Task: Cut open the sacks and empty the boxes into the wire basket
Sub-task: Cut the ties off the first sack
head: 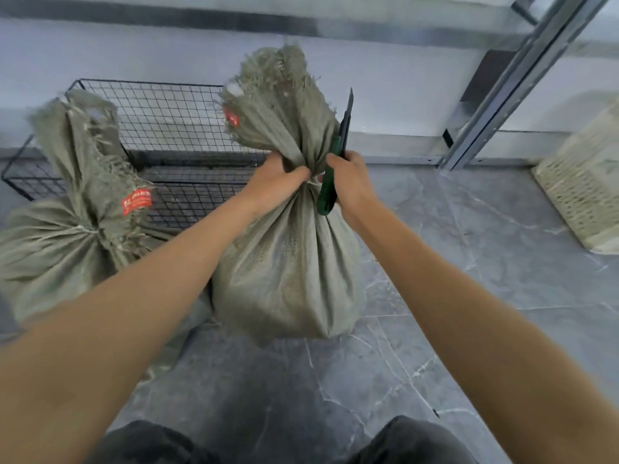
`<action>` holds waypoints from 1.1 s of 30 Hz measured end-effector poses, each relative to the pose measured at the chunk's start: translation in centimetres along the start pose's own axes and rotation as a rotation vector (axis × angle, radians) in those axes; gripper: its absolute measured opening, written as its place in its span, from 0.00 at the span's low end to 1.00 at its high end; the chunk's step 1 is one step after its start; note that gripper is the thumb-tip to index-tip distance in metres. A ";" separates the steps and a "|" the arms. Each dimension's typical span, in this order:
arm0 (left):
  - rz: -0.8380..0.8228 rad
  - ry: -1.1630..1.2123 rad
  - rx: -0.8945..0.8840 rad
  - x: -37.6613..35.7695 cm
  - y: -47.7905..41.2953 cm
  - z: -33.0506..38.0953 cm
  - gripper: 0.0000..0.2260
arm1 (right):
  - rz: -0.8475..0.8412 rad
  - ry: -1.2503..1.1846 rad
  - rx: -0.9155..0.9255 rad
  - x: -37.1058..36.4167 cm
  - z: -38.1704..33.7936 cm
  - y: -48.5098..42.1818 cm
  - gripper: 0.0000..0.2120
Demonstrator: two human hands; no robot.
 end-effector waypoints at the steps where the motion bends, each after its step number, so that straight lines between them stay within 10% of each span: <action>1: -0.011 0.012 -0.030 -0.2 -0.1 0.1 0.17 | -0.005 0.014 0.017 -0.2 0.0 0.0 0.06; 4: -0.035 0.016 -0.073 -0.6 -0.2 0.0 0.25 | -0.043 0.044 0.066 -0.4 -0.2 0.0 0.08; 16: 0.123 -0.026 -0.130 -0.8 1.9 1.1 0.07 | -0.211 0.346 0.197 0.1 -1.9 2.8 0.06; 23: 0.168 0.046 -0.182 -1.0 3.0 0.5 0.17 | -0.162 -0.030 0.109 0.7 0.0 3.3 0.07; 33: 0.305 0.223 -0.166 -1.5 5.0 -0.7 0.06 | -0.212 -0.269 -0.016 0.5 3.6 5.8 0.03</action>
Point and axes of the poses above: each hand's wrist, its own y-axis away from the middle knuckle, its own x-axis out of the back of the hand, z = x × y, the point moved 4 cm from there along -y, towards the middle knuckle, and after that the axes turned 15 degrees about -z, right-handed, at the moved point
